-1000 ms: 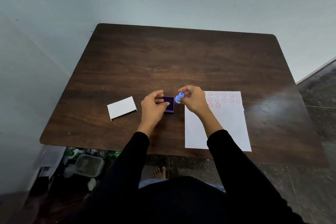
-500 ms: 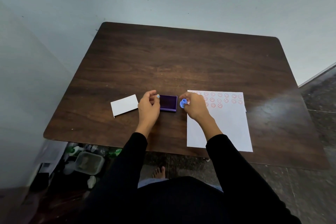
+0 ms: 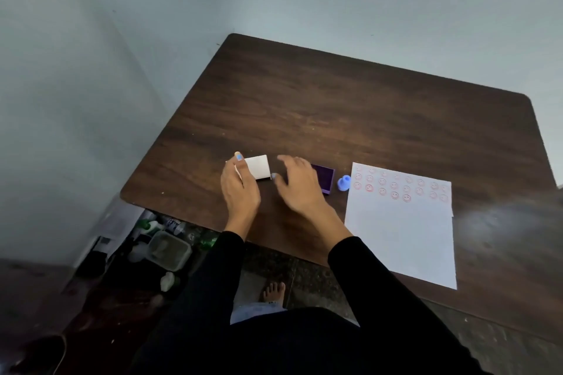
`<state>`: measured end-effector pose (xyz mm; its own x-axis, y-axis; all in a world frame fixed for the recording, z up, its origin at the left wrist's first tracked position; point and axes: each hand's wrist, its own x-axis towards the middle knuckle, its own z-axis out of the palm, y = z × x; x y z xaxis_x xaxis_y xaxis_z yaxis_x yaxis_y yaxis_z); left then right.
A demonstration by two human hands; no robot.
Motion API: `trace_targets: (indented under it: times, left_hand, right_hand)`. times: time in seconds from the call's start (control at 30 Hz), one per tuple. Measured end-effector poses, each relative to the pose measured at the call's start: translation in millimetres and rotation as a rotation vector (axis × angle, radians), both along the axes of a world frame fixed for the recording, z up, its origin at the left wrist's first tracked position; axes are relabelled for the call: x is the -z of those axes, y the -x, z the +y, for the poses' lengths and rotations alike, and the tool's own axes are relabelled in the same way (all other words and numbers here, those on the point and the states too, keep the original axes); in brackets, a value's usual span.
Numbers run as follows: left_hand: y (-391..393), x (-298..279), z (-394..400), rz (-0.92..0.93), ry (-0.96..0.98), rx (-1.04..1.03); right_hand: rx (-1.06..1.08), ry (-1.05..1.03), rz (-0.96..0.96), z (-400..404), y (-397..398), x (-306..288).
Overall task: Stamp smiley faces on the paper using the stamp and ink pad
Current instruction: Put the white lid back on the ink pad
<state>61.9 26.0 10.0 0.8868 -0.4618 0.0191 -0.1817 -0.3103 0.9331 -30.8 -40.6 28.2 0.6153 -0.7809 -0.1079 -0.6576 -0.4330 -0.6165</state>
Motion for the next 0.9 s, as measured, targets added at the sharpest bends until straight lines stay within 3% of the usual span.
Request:
trace_targets:
  times: [0.13, 0.3, 0.53, 0.9]
  left_hand:
    - [-10, 8, 14, 0.086, -0.231, 0.042]
    - [-13, 15, 23, 0.154, -0.276, 0.114]
    - [-2, 7, 14, 0.12, -0.185, 0.109]
    - [48, -2, -19, 0.117, -0.117, 0.31]
  right_hand:
    - [-0.114, -0.018, 0.192, 15, -21, 14]
    - [-0.118, -0.048, 0.245, 19, -29, 20]
    - [-0.005, -0.054, 0.091, 19, -20, 14]
    - [0.448, -0.004, -0.138, 10, 45, 6]
